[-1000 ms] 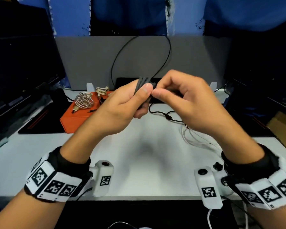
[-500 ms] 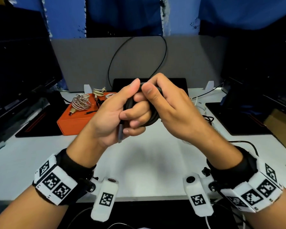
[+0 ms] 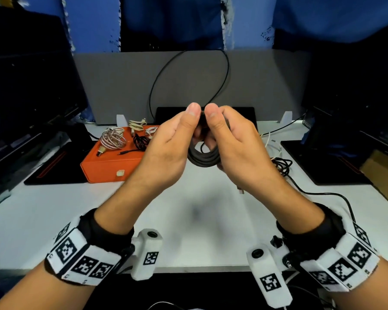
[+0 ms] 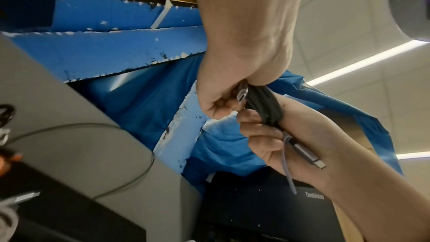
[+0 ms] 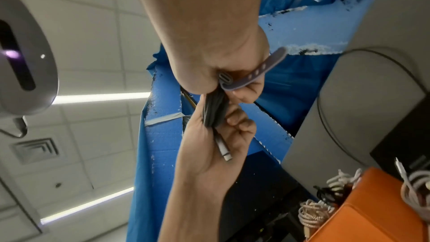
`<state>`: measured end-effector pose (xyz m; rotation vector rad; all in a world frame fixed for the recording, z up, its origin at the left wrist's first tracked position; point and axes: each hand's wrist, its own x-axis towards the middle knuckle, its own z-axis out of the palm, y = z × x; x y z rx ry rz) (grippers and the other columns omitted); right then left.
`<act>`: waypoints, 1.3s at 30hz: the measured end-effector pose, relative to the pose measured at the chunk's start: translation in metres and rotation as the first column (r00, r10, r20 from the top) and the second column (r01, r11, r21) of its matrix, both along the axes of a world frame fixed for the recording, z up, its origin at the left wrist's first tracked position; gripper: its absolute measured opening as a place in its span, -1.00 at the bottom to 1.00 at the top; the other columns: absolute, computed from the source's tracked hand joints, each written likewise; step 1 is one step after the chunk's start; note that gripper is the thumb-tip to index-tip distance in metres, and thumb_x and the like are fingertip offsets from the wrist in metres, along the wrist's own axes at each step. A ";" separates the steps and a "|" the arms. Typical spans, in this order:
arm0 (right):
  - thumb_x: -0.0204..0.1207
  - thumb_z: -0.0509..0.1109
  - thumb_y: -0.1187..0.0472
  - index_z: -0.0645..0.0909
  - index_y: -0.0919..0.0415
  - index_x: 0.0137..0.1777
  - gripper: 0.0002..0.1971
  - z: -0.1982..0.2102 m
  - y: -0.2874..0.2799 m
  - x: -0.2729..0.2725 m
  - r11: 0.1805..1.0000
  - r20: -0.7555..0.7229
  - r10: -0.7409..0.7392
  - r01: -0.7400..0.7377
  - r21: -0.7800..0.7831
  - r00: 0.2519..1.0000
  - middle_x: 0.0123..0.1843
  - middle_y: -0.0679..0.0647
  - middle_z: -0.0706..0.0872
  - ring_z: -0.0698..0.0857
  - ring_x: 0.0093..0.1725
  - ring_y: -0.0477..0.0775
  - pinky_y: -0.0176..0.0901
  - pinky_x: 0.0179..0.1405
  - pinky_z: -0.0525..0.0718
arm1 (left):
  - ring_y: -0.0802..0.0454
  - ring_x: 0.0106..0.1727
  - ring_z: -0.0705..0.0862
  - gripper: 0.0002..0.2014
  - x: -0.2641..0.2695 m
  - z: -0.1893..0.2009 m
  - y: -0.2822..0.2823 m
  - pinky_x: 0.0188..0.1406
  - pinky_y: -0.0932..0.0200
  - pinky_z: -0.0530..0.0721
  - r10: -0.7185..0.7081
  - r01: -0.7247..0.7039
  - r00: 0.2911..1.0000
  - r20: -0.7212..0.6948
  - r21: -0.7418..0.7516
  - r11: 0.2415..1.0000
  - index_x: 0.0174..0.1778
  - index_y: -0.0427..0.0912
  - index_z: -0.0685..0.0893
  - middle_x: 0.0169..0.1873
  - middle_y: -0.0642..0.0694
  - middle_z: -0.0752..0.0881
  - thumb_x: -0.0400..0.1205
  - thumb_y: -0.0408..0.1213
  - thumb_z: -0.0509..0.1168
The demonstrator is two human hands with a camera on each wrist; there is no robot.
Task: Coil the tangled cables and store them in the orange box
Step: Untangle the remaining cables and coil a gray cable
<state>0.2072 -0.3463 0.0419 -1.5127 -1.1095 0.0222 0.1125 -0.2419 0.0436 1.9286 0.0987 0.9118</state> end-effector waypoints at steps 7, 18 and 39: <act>0.74 0.12 -0.31 0.58 0.30 -0.11 -0.38 0.002 -0.001 0.003 0.997 0.092 -0.025 0.032 -0.066 0.995 -0.26 0.15 0.63 0.54 -0.37 0.00 0.00 -0.38 0.52 | -0.38 -0.07 0.70 -0.48 -0.003 0.002 0.006 -0.06 -0.36 0.66 0.042 -0.042 0.999 0.002 0.147 0.988 0.02 -0.37 0.67 -0.15 -0.29 0.76 0.89 -0.02 -0.03; 0.77 0.13 -0.27 0.40 0.11 -0.26 -0.48 0.009 -0.006 0.019 0.949 0.236 -0.169 0.223 -0.224 0.957 -0.42 -0.04 0.50 0.60 -0.35 0.03 -0.01 -0.34 0.57 | 0.03 -0.35 0.69 -0.80 -0.030 0.028 0.041 -0.34 0.22 0.64 -0.150 0.154 0.945 -0.292 -0.010 0.988 0.07 -0.34 0.73 -0.28 -0.22 0.75 0.78 -0.29 0.26; 0.81 0.09 -0.22 0.48 0.20 -0.22 -0.46 0.001 -0.001 0.013 0.973 0.235 -0.042 0.092 -0.209 0.971 -0.31 0.14 0.62 0.53 -0.35 -0.01 -0.08 -0.33 0.49 | 0.24 -0.19 0.62 -0.66 -0.011 0.008 0.021 -0.17 0.34 0.55 0.265 -0.211 0.957 -0.122 0.336 0.918 0.11 0.04 0.49 -0.07 0.08 0.66 0.56 -0.14 0.51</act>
